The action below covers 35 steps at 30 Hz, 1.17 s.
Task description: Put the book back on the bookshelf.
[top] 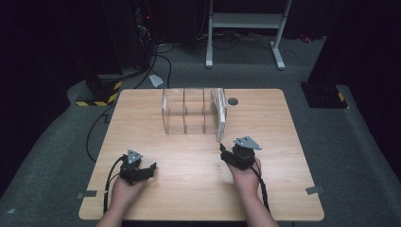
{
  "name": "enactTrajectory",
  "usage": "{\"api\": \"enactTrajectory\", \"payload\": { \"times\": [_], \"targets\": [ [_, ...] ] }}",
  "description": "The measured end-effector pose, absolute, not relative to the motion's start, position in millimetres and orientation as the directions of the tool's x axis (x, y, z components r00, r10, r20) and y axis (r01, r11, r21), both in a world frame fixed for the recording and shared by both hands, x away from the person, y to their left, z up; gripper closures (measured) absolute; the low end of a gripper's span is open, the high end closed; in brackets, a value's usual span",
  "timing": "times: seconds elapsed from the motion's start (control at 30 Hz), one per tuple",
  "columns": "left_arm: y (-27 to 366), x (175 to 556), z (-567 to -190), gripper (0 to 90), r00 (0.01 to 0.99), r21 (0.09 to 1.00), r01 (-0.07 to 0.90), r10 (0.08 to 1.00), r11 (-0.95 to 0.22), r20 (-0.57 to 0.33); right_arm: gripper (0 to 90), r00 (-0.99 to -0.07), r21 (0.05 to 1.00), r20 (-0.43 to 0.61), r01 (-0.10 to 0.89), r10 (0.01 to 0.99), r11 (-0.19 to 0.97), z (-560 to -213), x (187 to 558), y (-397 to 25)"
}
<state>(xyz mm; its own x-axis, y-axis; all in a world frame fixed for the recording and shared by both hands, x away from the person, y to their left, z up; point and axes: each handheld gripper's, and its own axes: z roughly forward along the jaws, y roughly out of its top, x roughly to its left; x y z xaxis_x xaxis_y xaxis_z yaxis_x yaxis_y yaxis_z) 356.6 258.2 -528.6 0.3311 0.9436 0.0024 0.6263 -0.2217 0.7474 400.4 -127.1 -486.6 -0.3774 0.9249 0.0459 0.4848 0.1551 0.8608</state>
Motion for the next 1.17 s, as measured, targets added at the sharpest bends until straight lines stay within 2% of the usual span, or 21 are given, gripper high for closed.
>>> {"api": "enactTrajectory", "payload": {
  "times": [0.13, 0.4, 0.57, 1.17],
  "targets": [
    [258.0, 356.5, -528.7, 25.0, 0.330, 0.748, 0.626, 0.944, -0.221, 0.003, 28.9, -0.376, 0.850, -0.019, 0.482, 0.926, 0.213, -495.3, 388.8, -149.4],
    [258.0, 356.4, -528.7, 25.0, 0.330, 0.748, 0.626, 0.944, -0.221, 0.003, 24.1, -0.352, 0.775, -0.061, 0.573, 0.934, 0.266, -515.0, 366.6, -200.8],
    [258.0, 356.4, -528.7, 25.0, 0.331, 0.748, 0.625, 0.943, -0.222, 0.003, 19.8, -0.350, 0.714, -0.009, 0.653, 0.937, 0.251, -523.6, 359.3, -224.0],
    [258.4, 352.2, -528.8, 24.9, 0.313, 0.748, 0.628, 0.950, -0.212, 0.007, 17.7, -0.334, 0.713, -0.015, 0.657, 0.943, 0.244, -524.2, 356.9, -217.2]
  ]
}}
